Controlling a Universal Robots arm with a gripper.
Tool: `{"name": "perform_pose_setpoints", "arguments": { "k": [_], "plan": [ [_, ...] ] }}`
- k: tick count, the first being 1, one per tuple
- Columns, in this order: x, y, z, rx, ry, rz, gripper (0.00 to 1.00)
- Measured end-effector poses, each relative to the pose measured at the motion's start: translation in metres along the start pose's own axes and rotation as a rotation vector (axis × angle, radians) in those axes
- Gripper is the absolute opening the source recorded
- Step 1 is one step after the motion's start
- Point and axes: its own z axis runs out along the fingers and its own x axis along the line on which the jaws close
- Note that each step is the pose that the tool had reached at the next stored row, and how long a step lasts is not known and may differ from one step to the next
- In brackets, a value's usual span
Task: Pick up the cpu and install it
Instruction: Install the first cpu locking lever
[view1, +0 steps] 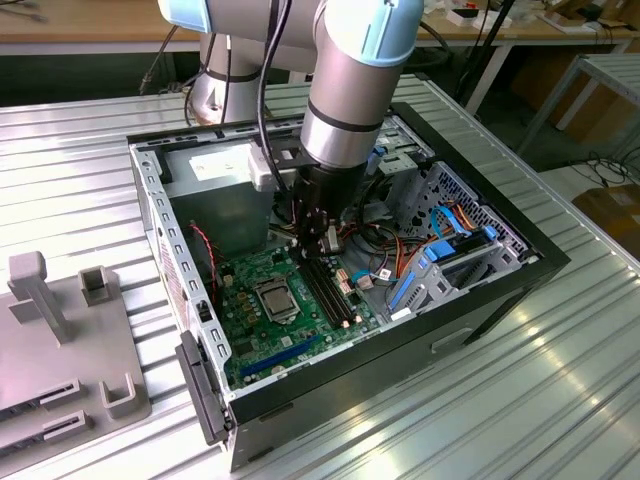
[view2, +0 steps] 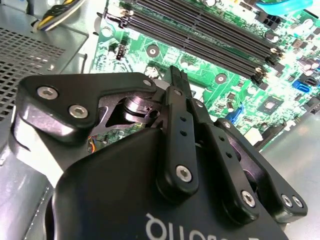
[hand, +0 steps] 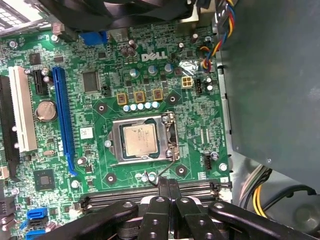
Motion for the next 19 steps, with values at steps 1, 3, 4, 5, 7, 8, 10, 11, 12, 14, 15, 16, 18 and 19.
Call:
{"name": "perform_pose_setpoints", "arguments": {
  "k": [1, 3, 4, 5, 7, 8, 10, 11, 12, 14, 15, 16, 18, 19],
  "plan": [
    [0.0011, -0.0002, 0.0001, 0.0002, 0.0017, 0.000, 0.11],
    [0.0023, -0.0003, 0.0001, 0.0005, 0.0039, -0.001, 0.11],
    [0.0029, -0.0004, 0.0002, 0.0007, 0.0050, -0.001, 0.11],
    [0.0034, -0.0005, 0.0002, 0.0008, 0.0062, -0.001, 0.11],
    [0.0050, -0.0007, 0.0003, 0.0011, 0.0080, -0.002, 0.11],
    [0.0061, -0.0008, 0.0003, 0.0012, 0.0093, -0.001, 0.11],
    [0.0078, -0.0010, 0.0005, 0.0015, 0.0115, -0.002, 0.11],
    [0.0085, -0.0010, 0.0005, 0.0016, 0.0127, -0.002, 0.11],
    [0.0094, -0.0011, 0.0006, 0.0018, 0.0142, -0.002, 0.11],
    [0.0103, -0.0013, 0.0006, 0.0020, 0.0154, -0.003, 0.11],
    [0.0108, -0.0013, 0.0006, 0.0021, 0.0159, -0.003, 0.11],
    [0.0113, -0.0014, 0.0006, 0.0022, 0.0164, -0.003, 0.11],
    [0.0123, -0.0015, 0.0007, 0.0023, 0.0174, -0.004, 0.11],
    [0.0127, -0.0016, 0.0008, 0.0023, 0.0177, -0.004, 0.11]
  ]
}}
